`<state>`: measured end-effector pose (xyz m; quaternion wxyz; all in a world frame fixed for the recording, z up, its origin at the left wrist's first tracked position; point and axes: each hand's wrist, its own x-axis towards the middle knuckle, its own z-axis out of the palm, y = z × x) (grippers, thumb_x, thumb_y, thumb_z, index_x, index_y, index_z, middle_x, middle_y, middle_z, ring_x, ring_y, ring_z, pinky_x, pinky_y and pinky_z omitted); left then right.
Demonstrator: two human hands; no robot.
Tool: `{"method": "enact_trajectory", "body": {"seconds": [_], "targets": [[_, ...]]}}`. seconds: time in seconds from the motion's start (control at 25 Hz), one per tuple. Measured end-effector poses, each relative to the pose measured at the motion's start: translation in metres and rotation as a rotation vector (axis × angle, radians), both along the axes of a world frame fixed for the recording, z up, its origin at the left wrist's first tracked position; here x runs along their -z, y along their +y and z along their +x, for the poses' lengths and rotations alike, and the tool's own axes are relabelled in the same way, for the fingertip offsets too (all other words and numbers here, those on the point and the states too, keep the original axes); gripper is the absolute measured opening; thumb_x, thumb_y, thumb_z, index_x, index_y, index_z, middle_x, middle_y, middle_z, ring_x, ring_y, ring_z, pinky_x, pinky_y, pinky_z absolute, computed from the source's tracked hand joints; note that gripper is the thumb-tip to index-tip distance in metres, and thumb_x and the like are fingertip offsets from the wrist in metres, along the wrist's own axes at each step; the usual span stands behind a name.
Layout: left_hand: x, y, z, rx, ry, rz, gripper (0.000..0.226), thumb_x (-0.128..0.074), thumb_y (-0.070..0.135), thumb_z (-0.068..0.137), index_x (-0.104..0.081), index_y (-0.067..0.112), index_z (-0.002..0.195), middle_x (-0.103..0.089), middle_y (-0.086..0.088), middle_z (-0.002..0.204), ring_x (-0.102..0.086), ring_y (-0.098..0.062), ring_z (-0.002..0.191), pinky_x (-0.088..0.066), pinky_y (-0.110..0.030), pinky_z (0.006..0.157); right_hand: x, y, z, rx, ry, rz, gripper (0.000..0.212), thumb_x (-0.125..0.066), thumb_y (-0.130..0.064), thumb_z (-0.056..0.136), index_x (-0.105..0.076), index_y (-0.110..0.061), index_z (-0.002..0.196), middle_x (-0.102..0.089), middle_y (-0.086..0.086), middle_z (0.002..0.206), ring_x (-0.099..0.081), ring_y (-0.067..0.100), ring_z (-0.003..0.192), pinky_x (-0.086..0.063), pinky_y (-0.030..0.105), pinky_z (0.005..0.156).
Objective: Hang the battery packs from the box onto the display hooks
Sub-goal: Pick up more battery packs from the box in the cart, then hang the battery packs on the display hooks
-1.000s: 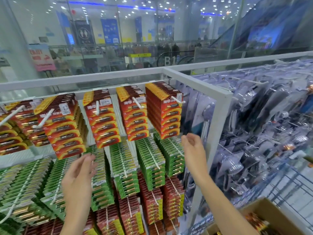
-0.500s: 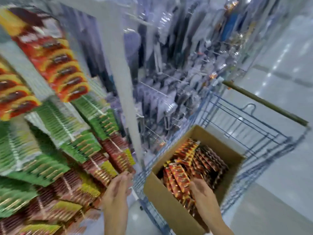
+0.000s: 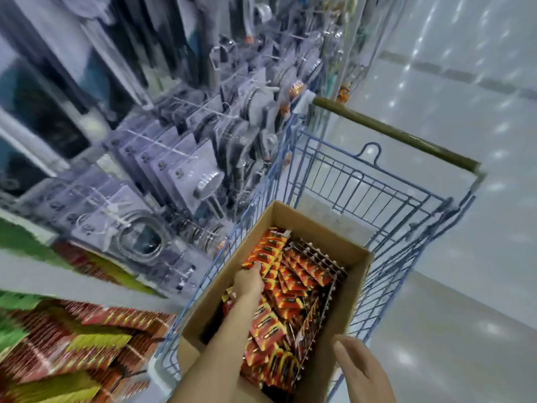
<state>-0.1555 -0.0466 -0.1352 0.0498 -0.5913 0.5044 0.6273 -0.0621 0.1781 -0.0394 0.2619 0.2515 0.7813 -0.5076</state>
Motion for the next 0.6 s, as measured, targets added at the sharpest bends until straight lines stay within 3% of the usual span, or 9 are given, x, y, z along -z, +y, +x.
{"method": "enact_trajectory", "body": {"seconds": [0.12, 0.2, 0.36, 0.44, 0.52, 0.6], "targets": [[0.018, -0.002, -0.036, -0.068, -0.108, 0.014, 0.033, -0.069, 0.032, 0.099, -0.06, 0.001, 0.091, -0.055, -0.008, 0.081, -0.063, -0.031, 0.077, -0.06, -0.045, 0.092, 0.0, 0.002, -0.016, 0.024, 0.023, -0.03, 0.004, -0.073, -0.025, 0.094, -0.076, -0.025, 0.093, -0.077, -0.015, 0.095, -0.068, 0.005, 0.1, -0.049, 0.028, 0.091], [0.028, -0.004, -0.044, -0.1, -0.145, 0.025, 0.03, -0.074, 0.03, 0.096, -0.061, 0.006, 0.107, -0.058, -0.01, 0.092, -0.059, -0.03, 0.077, -0.06, -0.045, 0.093, -0.001, 0.002, -0.024, 0.005, 0.026, -0.034, 0.006, -0.07, -0.027, 0.096, -0.075, -0.026, 0.095, -0.077, -0.014, 0.098, -0.068, 0.004, 0.1, -0.047, 0.024, 0.084], [0.032, -0.004, -0.039, -0.136, -0.159, 0.012, 0.044, -0.073, 0.012, 0.094, -0.06, -0.007, 0.131, -0.062, -0.019, 0.124, -0.063, -0.039, 0.106, -0.059, -0.05, 0.095, 0.002, 0.004, -0.041, -0.037, 0.004, -0.043, 0.011, -0.062, -0.035, 0.1, -0.072, -0.032, 0.105, -0.072, -0.017, 0.108, -0.064, 0.001, 0.105, -0.045, 0.025, 0.09], [0.027, -0.006, -0.024, -0.157, -0.137, 0.008, 0.044, -0.074, 0.004, 0.09, -0.059, -0.007, 0.13, -0.063, -0.021, 0.126, -0.065, -0.039, 0.102, -0.061, -0.047, 0.088, 0.001, -0.002, -0.05, -0.074, 0.0, -0.022, 0.013, -0.058, -0.037, 0.102, -0.068, -0.033, 0.11, -0.069, -0.018, 0.112, -0.061, -0.001, 0.106, -0.044, 0.024, 0.091], [0.014, -0.007, -0.001, -0.18, -0.13, 0.044, 0.037, -0.077, 0.002, 0.081, -0.065, -0.009, 0.114, -0.07, -0.017, 0.109, -0.068, -0.032, 0.084, -0.059, -0.039, 0.072, 0.001, -0.011, -0.065, -0.101, 0.018, 0.006, 0.013, -0.056, -0.037, 0.104, -0.064, -0.032, 0.113, -0.065, -0.018, 0.113, -0.058, -0.003, 0.104, -0.043, 0.022, 0.088], [-0.014, -0.002, 0.027, -0.206, -0.064, 0.194, 0.026, -0.077, -0.005, 0.077, -0.068, -0.004, 0.102, -0.073, -0.019, 0.101, -0.072, -0.033, 0.09, -0.057, -0.037, 0.066, 0.004, -0.026, -0.08, -0.141, 0.014, 0.033, 0.016, -0.054, -0.038, 0.105, -0.061, -0.031, 0.117, -0.062, -0.015, 0.114, -0.057, 0.003, 0.104, -0.041, 0.024, 0.09]]}}
